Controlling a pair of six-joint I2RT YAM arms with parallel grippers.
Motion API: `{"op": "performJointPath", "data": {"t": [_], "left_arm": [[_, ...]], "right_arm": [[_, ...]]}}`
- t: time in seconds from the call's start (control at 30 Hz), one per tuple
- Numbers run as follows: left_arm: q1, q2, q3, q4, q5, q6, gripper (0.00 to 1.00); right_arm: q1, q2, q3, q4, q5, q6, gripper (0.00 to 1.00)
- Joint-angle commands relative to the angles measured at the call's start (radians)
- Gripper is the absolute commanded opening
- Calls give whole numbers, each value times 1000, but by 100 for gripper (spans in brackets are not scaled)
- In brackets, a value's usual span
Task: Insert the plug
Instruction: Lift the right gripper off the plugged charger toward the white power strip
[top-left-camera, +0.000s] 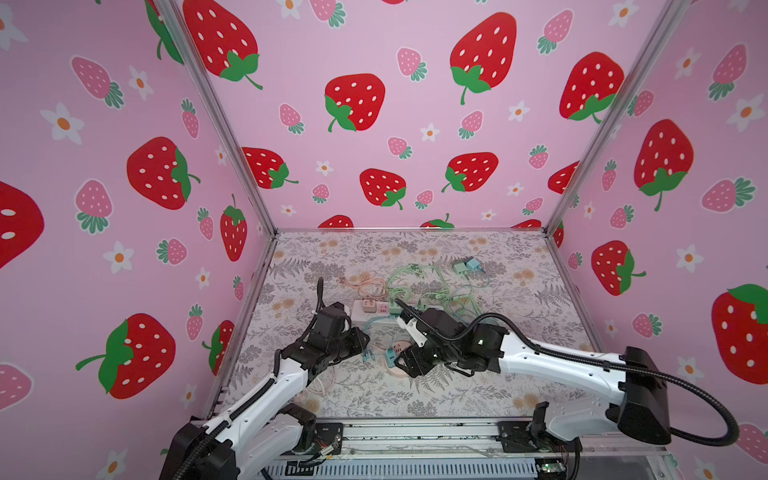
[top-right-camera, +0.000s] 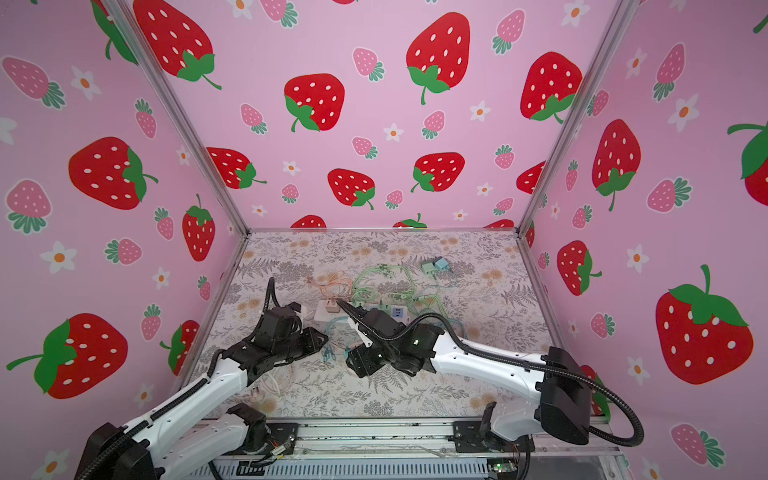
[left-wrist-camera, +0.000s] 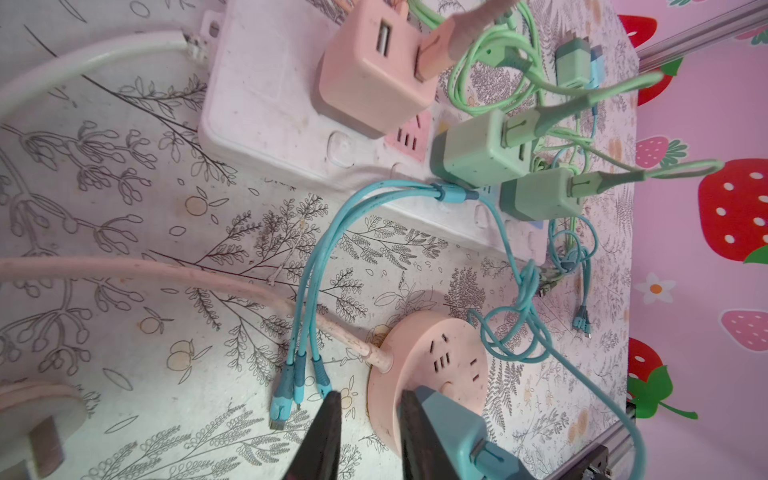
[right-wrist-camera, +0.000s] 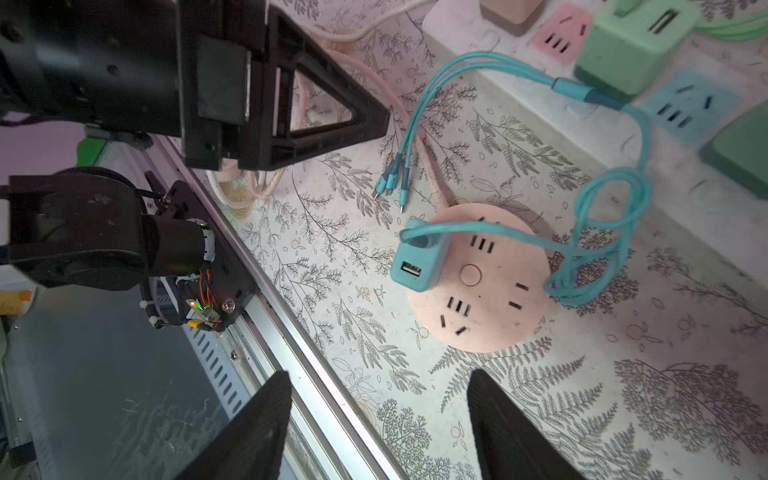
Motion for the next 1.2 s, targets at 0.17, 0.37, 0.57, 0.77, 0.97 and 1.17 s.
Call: {"op": "performJointPath", "data": {"t": [0.17, 0.37, 0.57, 0.77, 0.97, 1.17], "left_arm": [[7, -49, 97, -77, 14, 74, 37], [9, -62, 135, -133, 41, 127, 43], [10, -60, 152, -95, 173, 151, 45], [10, -112, 156, -181, 20, 113, 45], [19, -143, 124, -195, -31, 97, 46], [19, -140, 119, -185, -24, 94, 46]], "right_arm": [[-250, -96, -206, 158, -101, -8, 59], [-364, -49, -266, 302, -165, -15, 53], [-387, 70, -232, 408, -238, -23, 55], [-383, 176, -186, 451, -258, -21, 53], [-372, 243, -148, 491, -282, -10, 53], [-357, 320, -90, 497, -284, -4, 52]]}}
